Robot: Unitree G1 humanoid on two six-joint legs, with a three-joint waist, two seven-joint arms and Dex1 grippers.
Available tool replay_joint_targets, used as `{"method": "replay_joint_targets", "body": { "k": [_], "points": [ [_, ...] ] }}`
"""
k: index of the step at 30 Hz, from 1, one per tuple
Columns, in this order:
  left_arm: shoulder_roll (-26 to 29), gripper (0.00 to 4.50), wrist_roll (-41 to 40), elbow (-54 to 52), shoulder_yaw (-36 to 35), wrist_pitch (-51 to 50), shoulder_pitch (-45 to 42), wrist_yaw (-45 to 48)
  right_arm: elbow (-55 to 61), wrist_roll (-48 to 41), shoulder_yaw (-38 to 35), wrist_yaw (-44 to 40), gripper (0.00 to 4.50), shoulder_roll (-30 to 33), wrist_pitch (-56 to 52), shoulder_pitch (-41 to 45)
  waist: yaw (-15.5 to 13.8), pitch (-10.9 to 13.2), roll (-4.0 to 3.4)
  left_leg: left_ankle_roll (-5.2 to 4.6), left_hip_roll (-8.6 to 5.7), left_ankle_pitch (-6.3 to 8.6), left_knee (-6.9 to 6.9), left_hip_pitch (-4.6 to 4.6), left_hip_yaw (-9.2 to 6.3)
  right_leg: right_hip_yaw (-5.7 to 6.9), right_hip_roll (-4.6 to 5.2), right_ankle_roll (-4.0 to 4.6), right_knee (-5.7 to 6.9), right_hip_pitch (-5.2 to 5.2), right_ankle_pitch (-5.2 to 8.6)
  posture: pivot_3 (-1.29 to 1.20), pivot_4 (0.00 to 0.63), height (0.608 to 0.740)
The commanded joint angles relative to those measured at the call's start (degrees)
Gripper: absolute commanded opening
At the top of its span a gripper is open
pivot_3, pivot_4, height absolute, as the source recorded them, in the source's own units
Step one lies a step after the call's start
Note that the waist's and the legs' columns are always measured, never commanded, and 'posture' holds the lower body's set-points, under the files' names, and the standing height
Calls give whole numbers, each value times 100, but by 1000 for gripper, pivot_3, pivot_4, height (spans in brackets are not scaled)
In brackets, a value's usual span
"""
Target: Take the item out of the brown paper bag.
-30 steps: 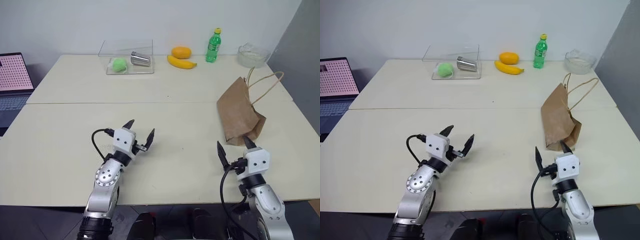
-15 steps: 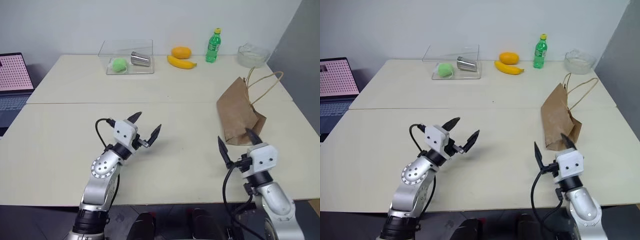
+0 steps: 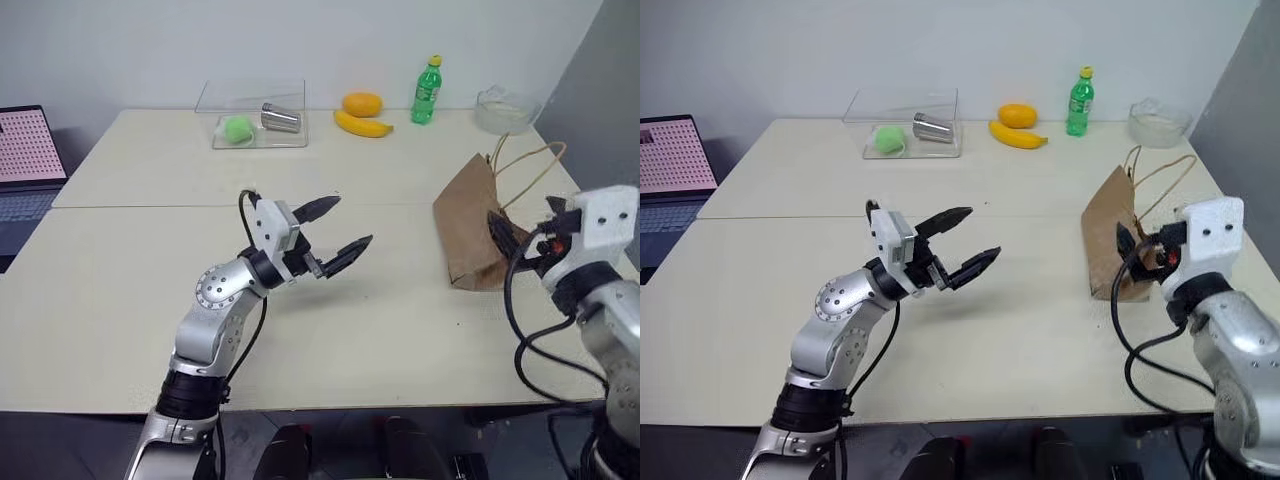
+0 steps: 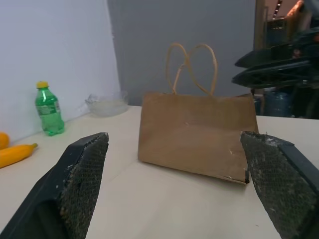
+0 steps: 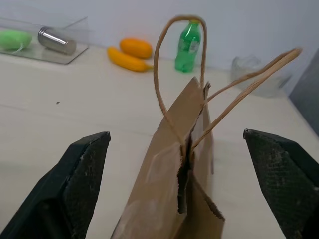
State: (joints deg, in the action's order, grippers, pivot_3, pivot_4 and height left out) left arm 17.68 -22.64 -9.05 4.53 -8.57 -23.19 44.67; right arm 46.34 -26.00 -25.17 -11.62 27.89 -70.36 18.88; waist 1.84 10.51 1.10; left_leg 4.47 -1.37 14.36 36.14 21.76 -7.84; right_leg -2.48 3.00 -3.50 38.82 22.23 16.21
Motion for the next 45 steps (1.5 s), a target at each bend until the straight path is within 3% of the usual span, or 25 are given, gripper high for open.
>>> {"method": "replay_joint_targets", "body": {
  "k": [1,6,14,26,29,40,45],
  "points": [
    [3,4438,-195,-138,-4,-59,-159,168,-367,-331,-412,-127,4500,162,-1141,636,-6,0,0,0,0,0,0,1,1,0,0,0,-1,0,0,0,150,740],
    [-29,4438,-213,-177,17,-101,-197,216,-1278,-397,-292,-398,4500,567,-1669,1119,-6,0,0,-2,-3,1,0,8,2,0,2,0,-11,2,0,0,150,740],
    [-54,4438,-162,-247,74,-46,-94,230,-2789,-347,350,-758,4500,1147,-1286,1728,12,0,0,-2,-2,1,0,6,8,-4,2,-1,-7,3,0,0,150,740],
    [-48,4438,-245,-277,88,-11,-91,311,-3945,-124,979,-996,4500,1345,-631,2276,3,1,0,-2,-2,1,1,11,6,-2,2,-1,-11,5,0,0,150,740],
    [10,4483,-548,-427,47,-232,-55,482,-4041,-106,1030,-994,3925,1325,-523,2333,4,2,0,-2,-2,1,1,11,7,-2,2,-1,-11,6,0,0,150,740],
    [716,4483,-1200,-873,66,-1029,-155,1312,-4195,-138,1222,-1097,27,1378,-413,2399,15,3,0,-2,-1,1,1,11,7,-2,1,-1,-12,6,0,0,150,740],
    [737,4483,-1180,-865,65,-1046,-188,1345,-4165,-147,1380,-1224,27,1444,-347,2384,16,3,0,-2,0,1,0,11,8,-3,1,-1,-13,6,0,0,150,740]
  ]
}}
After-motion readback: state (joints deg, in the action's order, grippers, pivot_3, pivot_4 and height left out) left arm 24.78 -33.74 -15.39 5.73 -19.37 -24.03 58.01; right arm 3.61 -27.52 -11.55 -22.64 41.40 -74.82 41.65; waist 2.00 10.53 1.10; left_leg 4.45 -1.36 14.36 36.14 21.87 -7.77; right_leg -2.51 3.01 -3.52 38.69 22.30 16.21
